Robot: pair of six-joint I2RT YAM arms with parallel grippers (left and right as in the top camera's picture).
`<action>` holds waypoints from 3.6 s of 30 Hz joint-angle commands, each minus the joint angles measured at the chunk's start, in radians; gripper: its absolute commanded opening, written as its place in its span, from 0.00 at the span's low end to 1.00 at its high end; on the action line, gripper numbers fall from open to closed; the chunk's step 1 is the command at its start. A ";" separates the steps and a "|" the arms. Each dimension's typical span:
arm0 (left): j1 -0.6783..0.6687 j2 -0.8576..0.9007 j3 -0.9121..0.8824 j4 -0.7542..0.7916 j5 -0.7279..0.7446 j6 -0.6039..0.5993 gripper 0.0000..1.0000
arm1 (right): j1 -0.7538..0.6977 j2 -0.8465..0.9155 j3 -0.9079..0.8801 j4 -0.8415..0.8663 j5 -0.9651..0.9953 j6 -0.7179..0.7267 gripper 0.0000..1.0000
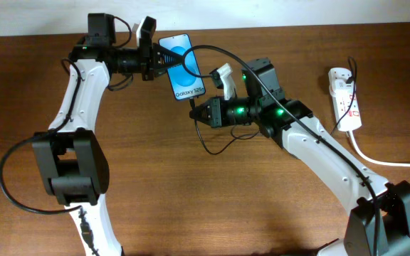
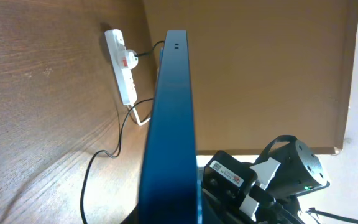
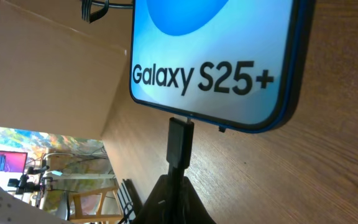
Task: Plug charger to phone and switch on socket
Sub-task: 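Release the plug and lower the phone flat with the left gripper, then move the right gripper to the power strip switch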
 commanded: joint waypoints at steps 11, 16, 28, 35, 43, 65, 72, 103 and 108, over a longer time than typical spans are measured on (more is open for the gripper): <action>-0.041 -0.015 0.002 -0.023 -0.032 0.021 0.00 | -0.083 -0.006 0.005 -0.085 0.032 -0.031 0.23; -0.041 0.011 0.002 -0.167 -0.148 0.195 0.00 | -0.219 -0.077 0.005 -0.245 0.068 -0.134 0.35; -0.058 0.205 0.002 -0.318 -0.502 0.304 0.00 | -0.283 -0.096 0.005 -0.331 0.222 -0.178 0.40; -0.061 0.266 0.002 -0.250 -0.610 0.303 0.00 | -0.283 -0.096 0.005 -0.332 0.222 -0.178 0.40; -0.063 0.271 0.002 -0.249 -0.712 0.303 0.19 | -0.283 -0.096 0.005 -0.336 0.222 -0.197 0.40; -0.062 0.245 0.167 -0.376 -1.254 0.222 0.72 | -0.285 -0.097 0.006 -0.354 0.274 -0.230 0.40; -0.042 0.029 0.355 -0.530 -1.254 0.222 0.70 | -0.362 -0.127 0.115 -0.516 0.335 -0.283 0.38; -0.040 -0.174 0.356 -0.541 -1.254 0.222 1.00 | -1.035 0.254 0.218 -0.355 0.541 -0.277 0.39; -0.040 -0.174 0.356 -0.541 -1.254 0.222 1.00 | -1.022 0.357 0.218 -0.296 0.507 -0.251 0.39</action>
